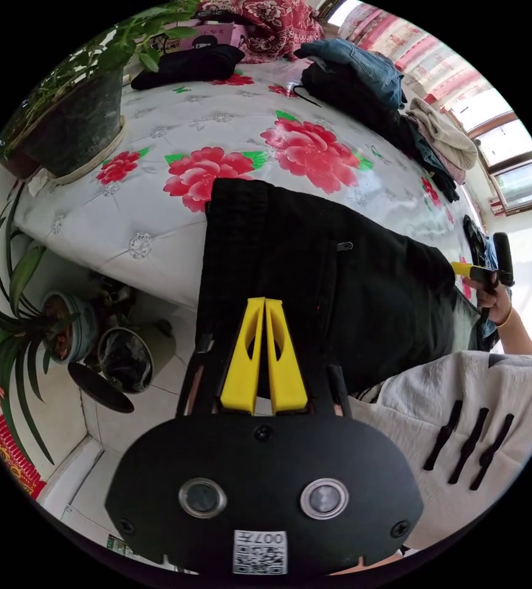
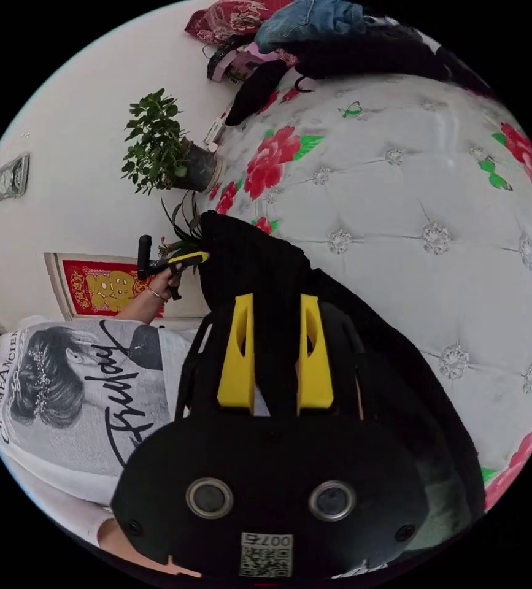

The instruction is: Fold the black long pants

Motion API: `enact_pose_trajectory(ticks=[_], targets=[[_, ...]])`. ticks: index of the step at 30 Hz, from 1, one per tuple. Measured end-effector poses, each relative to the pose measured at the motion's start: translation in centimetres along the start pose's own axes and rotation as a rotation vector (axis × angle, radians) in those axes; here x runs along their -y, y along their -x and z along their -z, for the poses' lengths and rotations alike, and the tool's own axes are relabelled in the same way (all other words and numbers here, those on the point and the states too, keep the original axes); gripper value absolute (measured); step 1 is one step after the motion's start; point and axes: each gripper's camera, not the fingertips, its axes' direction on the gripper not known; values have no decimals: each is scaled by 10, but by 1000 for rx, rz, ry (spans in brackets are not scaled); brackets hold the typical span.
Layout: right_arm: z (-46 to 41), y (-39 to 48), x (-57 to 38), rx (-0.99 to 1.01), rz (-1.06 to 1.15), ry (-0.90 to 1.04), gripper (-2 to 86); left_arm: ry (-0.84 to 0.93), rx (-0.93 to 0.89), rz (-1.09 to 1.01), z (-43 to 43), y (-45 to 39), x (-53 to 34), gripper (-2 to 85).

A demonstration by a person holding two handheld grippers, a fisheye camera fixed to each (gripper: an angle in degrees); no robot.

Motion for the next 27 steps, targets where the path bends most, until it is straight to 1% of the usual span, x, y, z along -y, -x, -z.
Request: enact_pose_trajectory(ticks=[2, 3, 4, 5, 6, 8, 10, 11, 13, 14, 15, 16, 17, 18, 19, 21, 22, 23, 25, 27], targets=[[18, -20, 19, 85, -145, -57, 73, 6, 13, -6, -2, -6, 2, -10], [20, -25, 23, 117, -177, -67, 72, 6, 17, -10, -3, -8, 2, -10], [20, -35, 32, 183, -248, -80, 69, 6, 22, -13, -4, -11, 2, -10], [16, -44, 41, 252, -300, -74, 63, 4, 20, -8, -5, -13, 2, -10], [13, -47, 47, 277, -325, -57, 60, 3, 17, -4, -5, -13, 2, -10], [-9, -53, 67, 379, -400, 10, 35, 1, 6, 17, -8, -16, 2, -10], [-17, -54, 78, 398, -461, 24, 17, 9, 3, 29, -9, -18, 4, -10], [-1, -51, 81, 370, -460, -106, 9, 21, 6, 32, -10, -21, 7, -10], [25, -43, 88, 356, -411, -210, 4, 32, 15, 22, -11, -27, 14, -10], [48, -32, 90, 278, -365, -338, 2, 37, 35, 15, -13, -31, 21, -10], [65, -27, 86, 259, -338, -447, 1, 44, 47, 11, -13, -33, 26, -10], [99, -23, 78, 311, -313, -671, 1, 58, 66, -2, -16, -38, 37, -10], [124, -27, 76, 401, -332, -781, 2, 80, 91, -17, -19, -44, 49, -10], [134, -28, 77, 430, -334, -815, 2, 84, 104, -27, -20, -48, 55, -10], [149, -23, 85, 418, -320, -801, 5, 81, 129, -52, -22, -55, 65, -10], [162, 0, 100, 230, -280, -673, 14, 112, 153, -84, -28, -63, 74, -10], [161, 21, 104, 86, -225, -577, 23, 119, 158, -88, -29, -67, 74, -10], [152, 40, 101, -12, -161, -496, 31, 108, 156, -83, -28, -69, 70, -10], [135, 62, 77, -126, -118, -452, 42, 79, 140, -66, -26, -72, 58, -9], [118, 73, 39, -196, -133, -451, 52, 61, 110, -39, -23, -74, 43, -9]])
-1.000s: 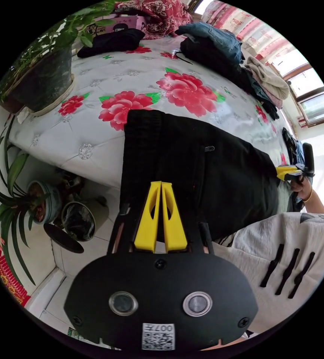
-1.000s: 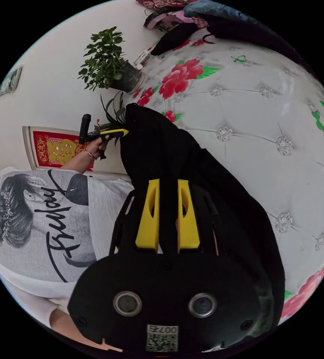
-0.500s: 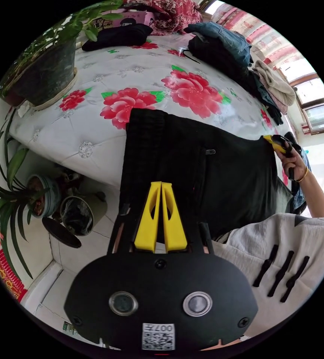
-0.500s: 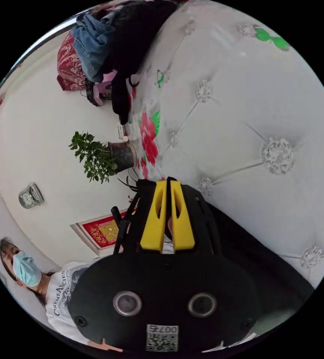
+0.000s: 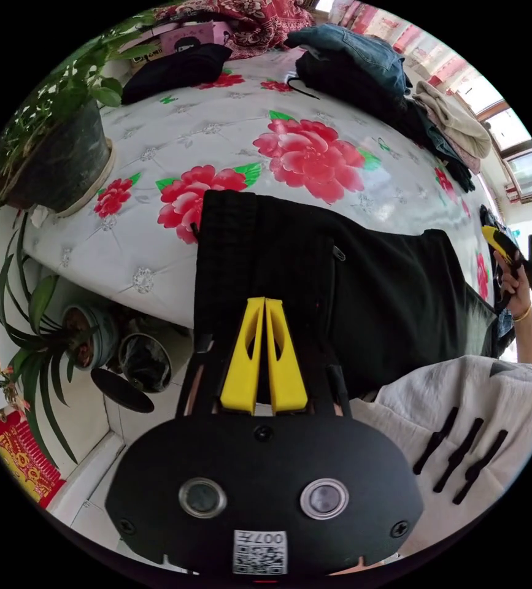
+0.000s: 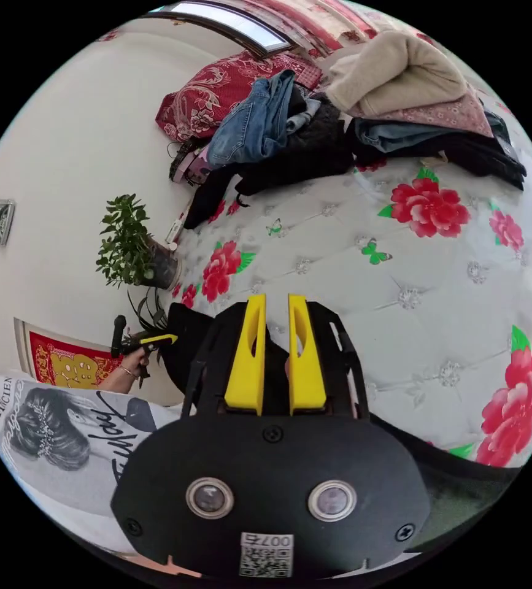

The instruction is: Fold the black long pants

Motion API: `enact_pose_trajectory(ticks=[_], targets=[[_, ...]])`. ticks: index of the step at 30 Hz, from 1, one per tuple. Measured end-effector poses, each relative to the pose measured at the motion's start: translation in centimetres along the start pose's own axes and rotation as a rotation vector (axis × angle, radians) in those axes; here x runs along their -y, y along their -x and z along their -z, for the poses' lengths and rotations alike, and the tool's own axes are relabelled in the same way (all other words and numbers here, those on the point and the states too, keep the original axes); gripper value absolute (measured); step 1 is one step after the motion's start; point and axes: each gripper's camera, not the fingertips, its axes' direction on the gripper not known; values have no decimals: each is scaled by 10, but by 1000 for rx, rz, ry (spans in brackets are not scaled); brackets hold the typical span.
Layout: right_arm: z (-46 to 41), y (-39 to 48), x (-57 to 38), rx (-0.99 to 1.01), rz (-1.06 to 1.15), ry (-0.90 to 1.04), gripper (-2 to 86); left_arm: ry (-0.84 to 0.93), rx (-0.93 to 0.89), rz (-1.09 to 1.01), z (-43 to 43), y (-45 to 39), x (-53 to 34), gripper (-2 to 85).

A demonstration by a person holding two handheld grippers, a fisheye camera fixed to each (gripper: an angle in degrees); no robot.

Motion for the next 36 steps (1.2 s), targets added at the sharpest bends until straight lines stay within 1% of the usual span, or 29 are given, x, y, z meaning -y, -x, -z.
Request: enact_pose_trajectory(ticks=[2, 3, 5, 6, 8, 10, 12, 13, 14, 15, 17, 18, 19, 20, 22, 23, 26, 28, 31, 33, 34, 35, 36], targets=[[11, -3, -64, -94, -76, -16, 65, -23, -41, 28, 8, -2, -20, -8], [16, -5, -80, -120, -101, -21, 67, -35, -46, 28, 11, -3, -25, -7], [36, -11, -135, -251, -211, -46, 79, -95, -23, 11, 30, -6, -30, -1], [42, -12, -146, -281, -231, -52, 82, -117, -11, 1, 36, -7, -29, 2], [60, -14, -171, -376, -257, -57, 94, -222, 17, -79, 57, -13, -11, 46], [65, -12, -171, -412, -215, -23, 102, -254, 11, -185, 57, -22, 14, 79], [62, -12, -161, -459, -152, 31, 110, -201, 1, -294, 37, -32, 44, 104], [56, -12, -152, -493, -108, 73, 113, -101, -16, -336, 15, -37, 64, 109], [47, -12, -143, -520, -68, 116, 114, -41, -7, -368, -2, -45, 77, 106], [42, -13, -138, -528, -51, 141, 115, -52, 19, -391, -6, -50, 80, 101], [13, -21, -126, -551, -15, 287, 114, -3, 140, -516, -21, -77, 85, 47], [4, -23, -125, -561, -8, 330, 113, 18, 145, -551, -23, -84, 86, 33], [-5, -19, -127, -617, 35, 345, 108, 59, 150, -588, -28, -97, 86, 5], [-11, -15, -131, -631, 87, 369, 100, 78, 223, -598, -34, -110, 85, -1], [-11, -15, -134, -608, 72, 381, 77, 90, 324, -663, -41, -128, 81, -6], [-10, -15, -140, -566, 78, 381, 61, 95, 376, -683, -46, -136, 80, -8], [-9, -17, -154, -573, 93, 347, 27, 97, 456, -700, -55, -145, 84, -9], [-9, -21, -159, -585, 102, 343, 16, 101, 472, -689, -59, -143, 93, -9], [-8, -35, -161, -604, 87, 309, 5, 111, 445, -631, -60, -134, 118, -10], [-4, -47, -157, -635, 48, 238, 3, 96, 441, -616, -57, -130, 136, -10], [1, -58, -153, -630, -13, 185, 3, 83, 448, -603, -56, -127, 150, -9], [11, -70, -149, -667, -112, 70, 4, 62, 456, -567, -52, -125, 166, -9], [17, -76, -149, -693, -170, 13, 5, 50, 458, -542, -50, -123, 174, -9]])
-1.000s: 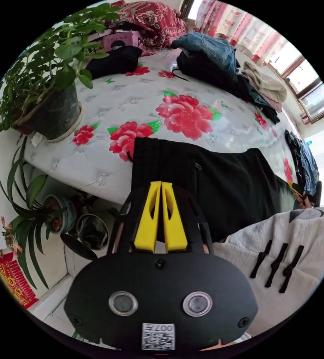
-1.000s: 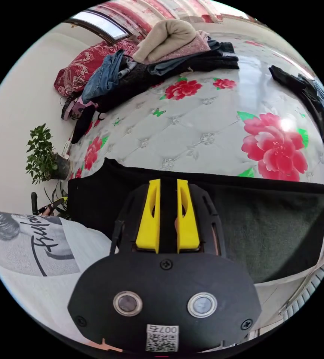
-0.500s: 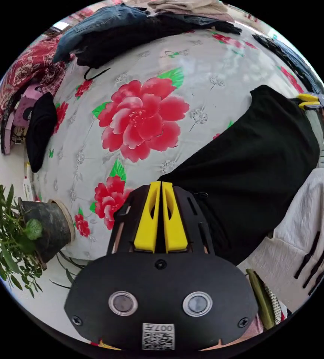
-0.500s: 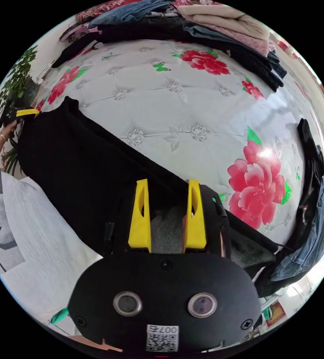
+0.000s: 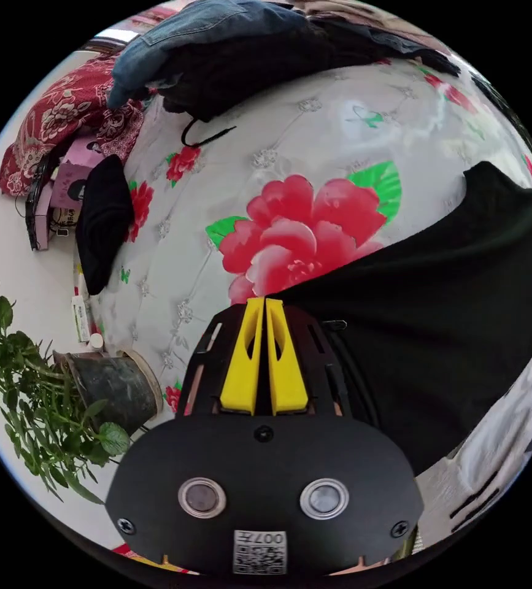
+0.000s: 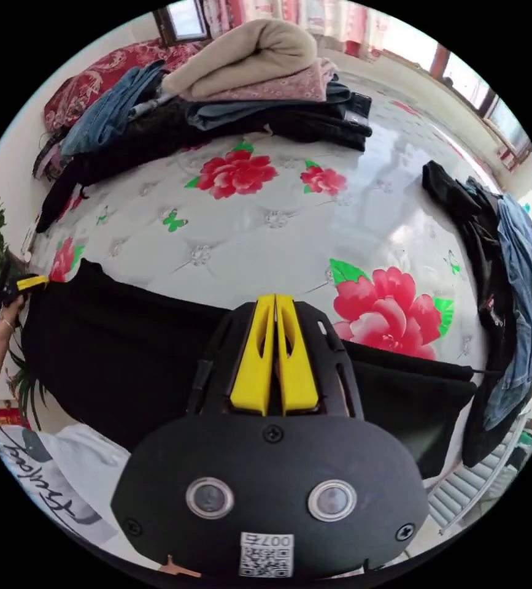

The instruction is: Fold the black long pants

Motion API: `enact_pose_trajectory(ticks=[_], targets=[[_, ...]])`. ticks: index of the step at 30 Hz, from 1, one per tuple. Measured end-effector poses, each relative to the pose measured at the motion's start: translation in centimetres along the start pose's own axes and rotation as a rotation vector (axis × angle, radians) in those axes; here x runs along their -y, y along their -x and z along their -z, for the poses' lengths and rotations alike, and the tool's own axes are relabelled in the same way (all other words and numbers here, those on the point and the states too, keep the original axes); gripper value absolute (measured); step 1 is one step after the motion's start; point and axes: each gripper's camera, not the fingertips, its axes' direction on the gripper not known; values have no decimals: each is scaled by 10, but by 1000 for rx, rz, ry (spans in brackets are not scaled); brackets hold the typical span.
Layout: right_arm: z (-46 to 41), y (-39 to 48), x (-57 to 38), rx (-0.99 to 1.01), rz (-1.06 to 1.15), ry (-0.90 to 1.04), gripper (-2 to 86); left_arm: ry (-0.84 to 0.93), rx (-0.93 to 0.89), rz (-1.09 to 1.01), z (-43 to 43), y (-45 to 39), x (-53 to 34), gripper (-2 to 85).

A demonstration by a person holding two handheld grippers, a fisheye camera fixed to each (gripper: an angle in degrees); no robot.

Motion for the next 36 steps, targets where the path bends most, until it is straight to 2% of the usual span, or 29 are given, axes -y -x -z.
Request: enact_pose_trajectory(ticks=[2, 4, 6, 9, 12, 14, 17, 19, 23, 28, 30, 34, 36], targets=[[-1, -34, 1, 174, -187, -37, 17, -32, -16, 109, 8, 26, 14, -9], [1, -51, -15, 277, -220, -69, 25, -67, -54, 191, 17, 44, 12, -8], [8, -67, -49, 299, -245, -146, 34, -107, -73, 299, 24, 61, -7, -6], [14, -109, -137, 339, -380, -234, 50, -166, -197, 434, 30, 78, -64, 5], [16, -171, -260, 317, -711, -341, 59, -197, -364, 569, 23, 82, -141, 23], [9, -212, -360, 320, -991, -429, 65, -198, -529, 732, 8, 87, -203, 31], [-14, -239, -440, 348, -1163, -520, 71, -270, -724, 925, -9, 96, -265, 38], [-37, -249, -463, 400, -1198, -551, 70, -298, -780, 1001, -15, 105, -287, 38], [-76, -263, -489, 527, -1250, -828, 48, -322, -801, 1057, -18, 119, -312, 45], [-119, -297, -487, 819, -1380, -892, 10, -328, -822, 1083, -25, 132, -331, 58], [-116, -309, -479, 905, -1348, -919, 4, -341, -838, 1111, -26, 138, -344, 63], [-60, -319, -450, 793, -1075, -895, -1, -375, -856, 1187, -36, 149, -384, 75], [-53, -317, -454, 752, -1054, -903, -2, -396, -881, 1225, -47, 150, -403, 81]])
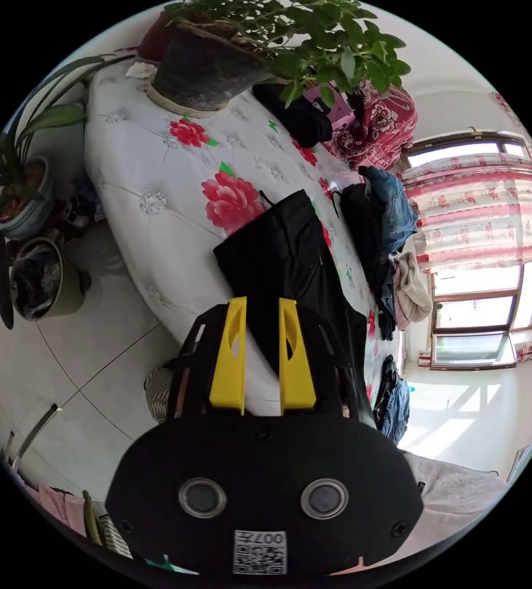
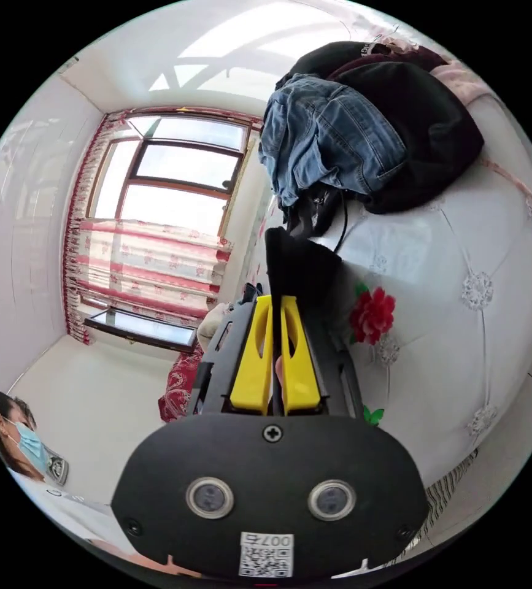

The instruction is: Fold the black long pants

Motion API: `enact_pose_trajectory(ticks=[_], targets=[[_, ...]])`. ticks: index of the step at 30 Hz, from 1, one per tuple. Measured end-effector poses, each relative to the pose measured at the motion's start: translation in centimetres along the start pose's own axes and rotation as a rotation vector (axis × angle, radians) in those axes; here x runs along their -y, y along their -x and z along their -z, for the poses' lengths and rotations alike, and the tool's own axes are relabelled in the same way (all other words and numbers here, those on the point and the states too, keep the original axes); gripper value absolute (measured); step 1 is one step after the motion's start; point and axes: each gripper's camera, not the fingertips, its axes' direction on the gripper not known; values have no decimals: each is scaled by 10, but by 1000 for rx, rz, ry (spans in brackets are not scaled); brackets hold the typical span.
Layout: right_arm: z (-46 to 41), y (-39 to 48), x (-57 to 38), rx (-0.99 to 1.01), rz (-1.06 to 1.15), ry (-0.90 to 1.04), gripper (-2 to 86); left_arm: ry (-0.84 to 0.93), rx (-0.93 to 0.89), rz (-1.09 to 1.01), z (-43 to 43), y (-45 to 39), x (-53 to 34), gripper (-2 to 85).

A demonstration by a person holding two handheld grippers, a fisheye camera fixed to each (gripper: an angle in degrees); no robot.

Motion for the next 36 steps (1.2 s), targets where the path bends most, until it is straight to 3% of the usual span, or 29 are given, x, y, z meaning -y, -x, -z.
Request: enact_pose_trajectory(ticks=[2, 4, 6, 10, 14, 16, 18, 20, 23, 27, 30, 36], targets=[[7, -31, -3, -114, -189, -8, -2, -14, -59, 50, 2, 27, -4, 93], [8, -49, -6, -104, -314, -26, -3, -13, -98, 91, 0, 44, -4, 104], [-4, -27, -4, -94, -230, -34, -3, -13, -133, 117, -2, 57, -1, 116], [-95, 108, -10, -110, 305, 263, -1, -22, -180, 115, -8, 72, 18, 147], [-183, 240, -125, -80, 939, 608, 4, -38, -193, 90, -17, 81, 41, 155], [-211, 262, -191, -12, 1111, 747, 9, -47, -186, 90, -18, 85, 45, 150], [-240, 261, -252, 42, 1189, 930, 16, -49, -189, 77, -17, 90, 46, 143], [-283, 233, -321, 35, 1144, 1263, 24, -65, -235, 91, -16, 105, 43, 120], [-306, 205, -357, -77, 1149, 1482, 31, -55, -295, 137, -19, 121, 44, 76], [-308, 203, -317, -117, 1077, 1375, 36, -66, -350, 115, -20, 121, 44, 45], [-304, 188, -268, -103, 872, 1275, 41, -96, -389, 5, -13, 99, 44, 38], [-276, 155, -190, -125, 653, 1034, 63, -50, -463, -531, 3, -46, 47, 31]])
